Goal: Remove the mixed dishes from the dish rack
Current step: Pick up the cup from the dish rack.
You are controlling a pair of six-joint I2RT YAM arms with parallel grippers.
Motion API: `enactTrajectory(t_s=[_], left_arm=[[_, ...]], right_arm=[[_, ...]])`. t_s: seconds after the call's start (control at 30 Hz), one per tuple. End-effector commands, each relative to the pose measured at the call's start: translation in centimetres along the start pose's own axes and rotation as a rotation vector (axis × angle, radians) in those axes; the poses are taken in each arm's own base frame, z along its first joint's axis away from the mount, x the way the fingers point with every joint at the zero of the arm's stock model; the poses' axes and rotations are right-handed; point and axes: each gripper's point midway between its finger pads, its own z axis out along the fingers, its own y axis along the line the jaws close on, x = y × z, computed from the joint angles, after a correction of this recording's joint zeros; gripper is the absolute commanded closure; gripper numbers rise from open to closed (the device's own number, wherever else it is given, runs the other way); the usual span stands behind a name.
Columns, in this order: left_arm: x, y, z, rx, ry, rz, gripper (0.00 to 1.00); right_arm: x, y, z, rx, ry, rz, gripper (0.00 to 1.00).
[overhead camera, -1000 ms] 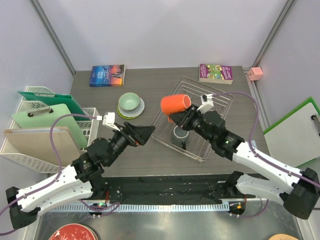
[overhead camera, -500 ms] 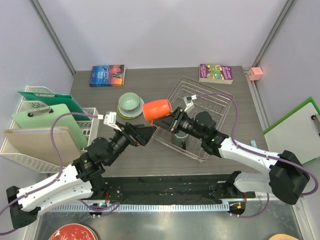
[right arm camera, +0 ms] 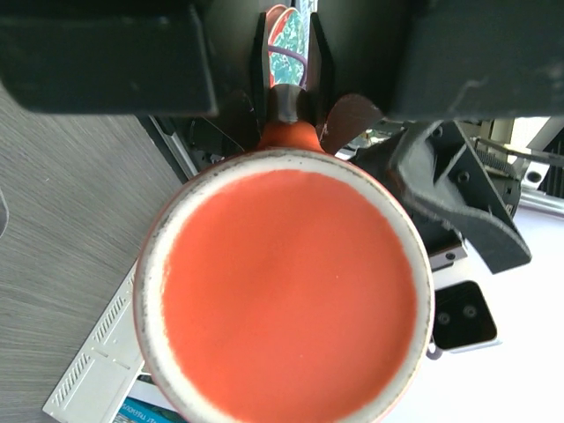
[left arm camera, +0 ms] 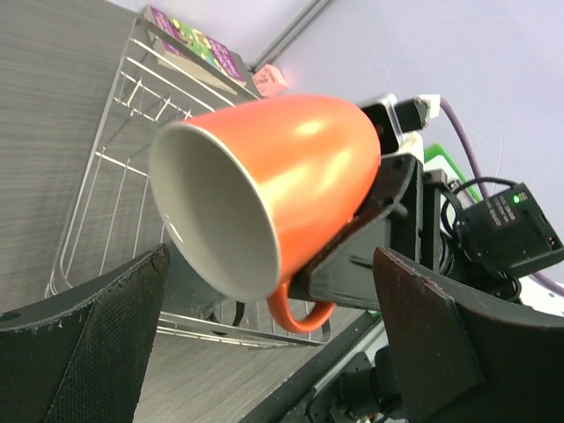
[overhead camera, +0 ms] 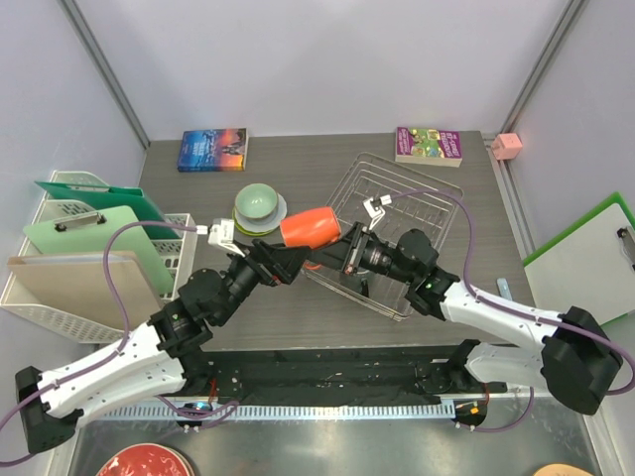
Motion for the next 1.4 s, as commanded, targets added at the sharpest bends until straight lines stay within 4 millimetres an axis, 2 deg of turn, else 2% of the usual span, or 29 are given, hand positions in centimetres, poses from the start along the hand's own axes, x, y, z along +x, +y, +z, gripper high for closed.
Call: enactTrajectory(t_s=[0.0,0.1,0.3,0.47,0.57,0.6,0.67,0.7,0.73,0.77,0.8,0.83,0.87,0.9,0.93,0.97,1.0,1.03,1.07,1.1,1.13,1.2,1.23,1.27,1.3,1.33,1.37], left_arm=[[-4.1,-1.9,-0.4,0.038,-0.122,0.004,0.06],[-4.3,-2.4,-0.5,0.058,-0.124,0.009,0.10],[-2.9,-3.8,0.1,0.138,-0.070,-0.001,0.32],[-1.3,-4.3,0.7,0.169,-0.016,-0.010,0.38],[-0.9,-4.5,0.9,0.181,-0.004,-0.020,0.48],[-0.7,-4.5,1.0,0.184,0.003,-0.021,0.61],[-0.6,-4.6,1.1,0.182,0.009,-0.019,0.73],[-0.6,-4.5,1.1,0.179,0.010,-0.018,0.87],[-0.7,-4.5,1.1,0.171,0.014,-0.011,0.95],[-0.7,-4.3,1.1,0.161,0.015,-0.009,1.00],[-0.8,-4.3,1.1,0.154,0.012,-0.004,1.00],[-1.0,-3.9,1.1,0.128,0.018,0.014,1.00],[-1.2,-4.0,1.1,0.122,0.019,0.023,1.00],[-1.8,-4.4,1.1,0.120,0.014,0.030,1.00],[-2.3,-4.3,1.1,0.107,0.007,0.049,1.00],[-2.1,-3.7,1.0,0.074,0.027,0.070,1.00],[-3.3,-4.3,0.9,0.067,0.008,0.079,1.00],[-3.7,-4.2,0.9,0.047,0.006,0.093,1.00],[-3.6,-3.0,0.8,-0.011,0.022,0.133,1.00],[-5.0,-3.7,0.7,-0.019,-0.001,0.143,1.00],[-5.4,-3.5,0.6,-0.042,-0.003,0.159,1.00],[-5.9,-2.3,0.6,-0.118,0.004,0.215,1.00],[-7.2,-2.5,0.4,-0.146,-0.020,0.219,1.00],[-7.8,-1.4,0.7,-0.220,-0.036,0.243,1.00],[-8.5,-0.7,0.2,-0.289,-0.024,0.284,1.00],[-9.0,0.1,0.1,-0.349,-0.025,0.310,1.00],[-9.3,1.0,-0.1,-0.407,-0.015,0.345,1.00]], right_arm=[[-1.2,5.5,-1.3,-0.195,-0.055,-0.094,0.99],[-0.7,5.1,-1.4,-0.194,-0.043,-0.088,0.99],[0.1,4.4,-1.0,-0.188,-0.020,-0.074,0.99],[0.6,4.4,-0.6,-0.199,-0.001,-0.067,0.99],[0.8,4.5,-0.4,-0.205,0.007,-0.066,0.99],[0.8,4.4,-0.4,-0.202,0.007,-0.067,0.99],[0.7,4.3,-0.5,-0.198,0.001,-0.070,0.99],[0.7,4.2,-0.6,-0.194,-0.002,-0.073,0.99],[0.8,3.8,-0.6,-0.174,0.001,-0.072,0.99],[0.8,3.5,-0.6,-0.163,-0.003,-0.091,0.99],[0.5,3.5,-0.7,-0.149,-0.021,-0.099,0.99],[0.7,2.6,-0.8,-0.103,-0.012,-0.103,0.99],[0.6,2.1,-0.8,-0.074,-0.016,-0.111,0.90],[-0.3,2.2,-0.9,-0.049,-0.053,-0.155,0.75],[0.0,0.5,-1.1,0.040,-0.032,-0.147,0.50],[-0.3,-0.2,-1.2,0.092,-0.046,-0.158,0.41],[-1.7,-0.5,-1.3,0.149,-0.098,-0.202,0.34],[-1.7,-2.2,-2.2,0.256,-0.093,-0.202,0.22],[-2.1,-2.8,-2.7,0.306,-0.108,-0.227,0.18],[-3.0,-2.6,-3.1,0.342,-0.131,-0.251,0.09],[-3.9,-4.5,-4.4,0.472,-0.169,-0.291,0.04],[-5.0,-5.2,-5.8,0.570,-0.199,-0.332,0.03],[-5.5,-6.8,-7.3,0.678,-0.216,-0.357,0.03],[-6.2,-7.1,-8.2,0.730,-0.249,-0.367,0.03],[-6.8,-7.1,-9.0,0.771,-0.273,-0.378,0.03],[-7.3,-8.3,-10.7,0.874,-0.294,-0.399,0.03],[-7.5,-8.5,-11.4,0.907,-0.299,-0.410,0.04]])
